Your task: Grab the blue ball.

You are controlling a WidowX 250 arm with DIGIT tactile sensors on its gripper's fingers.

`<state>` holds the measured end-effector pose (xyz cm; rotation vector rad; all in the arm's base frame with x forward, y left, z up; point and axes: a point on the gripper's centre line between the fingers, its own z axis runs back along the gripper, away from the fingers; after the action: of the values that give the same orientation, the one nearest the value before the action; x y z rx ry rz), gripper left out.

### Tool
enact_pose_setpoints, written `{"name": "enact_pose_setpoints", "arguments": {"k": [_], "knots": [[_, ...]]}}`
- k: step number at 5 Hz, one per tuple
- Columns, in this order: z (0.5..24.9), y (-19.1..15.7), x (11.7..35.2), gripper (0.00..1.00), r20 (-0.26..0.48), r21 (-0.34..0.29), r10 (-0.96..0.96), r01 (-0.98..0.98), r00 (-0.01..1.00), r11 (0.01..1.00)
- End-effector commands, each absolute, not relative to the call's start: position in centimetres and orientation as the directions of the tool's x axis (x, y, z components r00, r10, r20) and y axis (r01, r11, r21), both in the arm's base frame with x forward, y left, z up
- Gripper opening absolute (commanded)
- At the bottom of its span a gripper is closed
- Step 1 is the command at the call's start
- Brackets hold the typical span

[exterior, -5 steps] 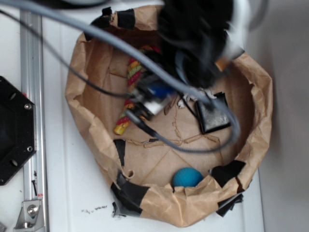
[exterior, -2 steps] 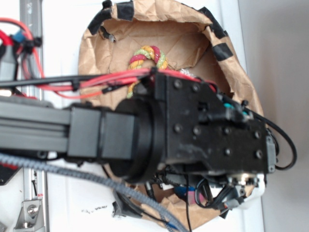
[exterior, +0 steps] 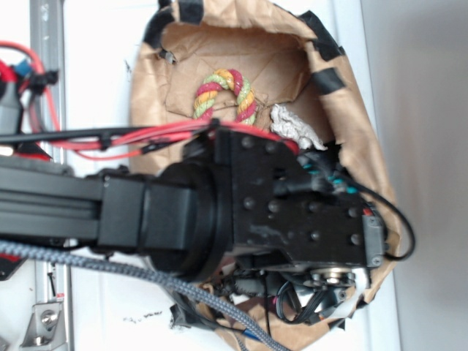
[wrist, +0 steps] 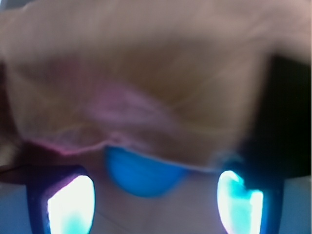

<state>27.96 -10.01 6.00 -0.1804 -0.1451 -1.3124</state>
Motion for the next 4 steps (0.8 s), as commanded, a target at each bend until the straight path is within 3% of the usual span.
{"name": "enact_pose_setpoints", "arguments": {"k": [1, 3, 4], "knots": [[4.1, -12.3, 25.3, 0.0, 0.187, -0.109, -0.933, 0.95, 0.309, 0.293], [4.2, -11.8, 26.1, 0.0, 0.257, -0.116, -0.879, 0.916, 0.402, 0.385], [5.8, -10.8, 26.5, 0.0, 0.295, -0.117, -0.845, 0.895, 0.446, 0.431]]}}
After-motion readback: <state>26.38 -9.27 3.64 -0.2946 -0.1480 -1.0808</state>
